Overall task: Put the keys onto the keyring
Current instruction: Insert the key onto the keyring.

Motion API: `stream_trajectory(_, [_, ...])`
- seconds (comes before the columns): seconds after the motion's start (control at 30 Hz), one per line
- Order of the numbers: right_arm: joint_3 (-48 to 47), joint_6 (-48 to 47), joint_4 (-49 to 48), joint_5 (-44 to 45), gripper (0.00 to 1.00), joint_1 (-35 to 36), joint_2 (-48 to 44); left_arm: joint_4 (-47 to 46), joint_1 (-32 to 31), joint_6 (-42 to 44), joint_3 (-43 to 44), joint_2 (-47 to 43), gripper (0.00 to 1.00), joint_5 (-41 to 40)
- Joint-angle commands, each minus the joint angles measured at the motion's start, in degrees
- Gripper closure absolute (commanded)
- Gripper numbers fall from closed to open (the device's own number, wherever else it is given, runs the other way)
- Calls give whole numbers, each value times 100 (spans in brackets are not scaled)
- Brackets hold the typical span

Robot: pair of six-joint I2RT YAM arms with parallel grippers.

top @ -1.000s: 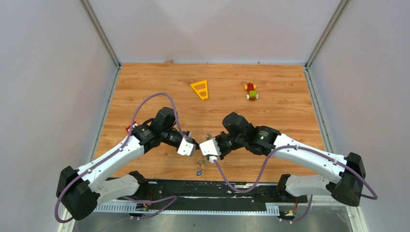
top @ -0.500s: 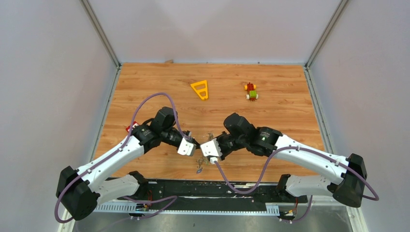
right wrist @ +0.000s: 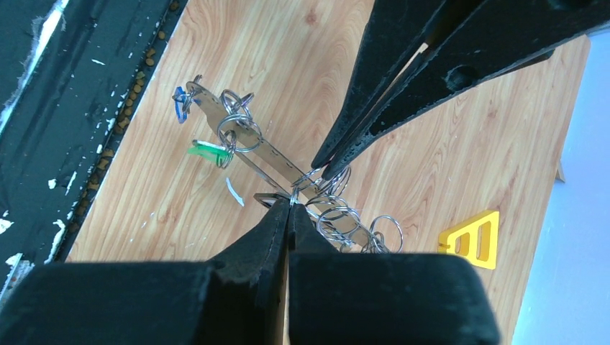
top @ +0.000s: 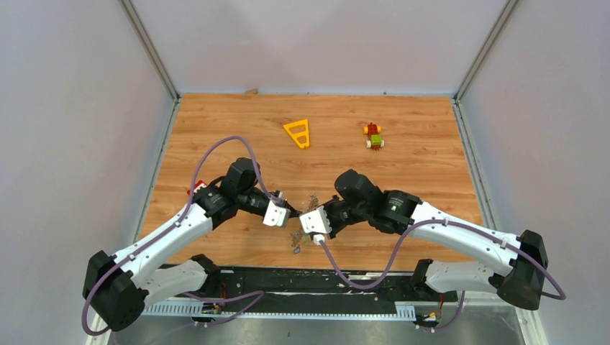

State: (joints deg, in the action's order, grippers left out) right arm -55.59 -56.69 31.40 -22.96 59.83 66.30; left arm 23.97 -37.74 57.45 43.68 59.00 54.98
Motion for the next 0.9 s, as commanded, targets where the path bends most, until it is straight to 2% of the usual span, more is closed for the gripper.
stream_trajectory(0.0, [139, 133, -333, 208, 99, 52, -115, -897, 186, -560, -62, -136, 100, 230])
stream_trajectory(0.37, [207, 596, -864, 848, 93, 55, -98, -2152, 349, -1786, -364, 59, 100, 420])
stream_trajectory(0.7, [276, 683, -1129, 1370, 74, 46, -264, -3813, 661, -3327, -720, 69, 100, 465])
stream_trajectory(0.87, [286, 670, -1166, 1556, 74, 37, -318, -4141, 732, -3639, -792, 80, 100, 493])
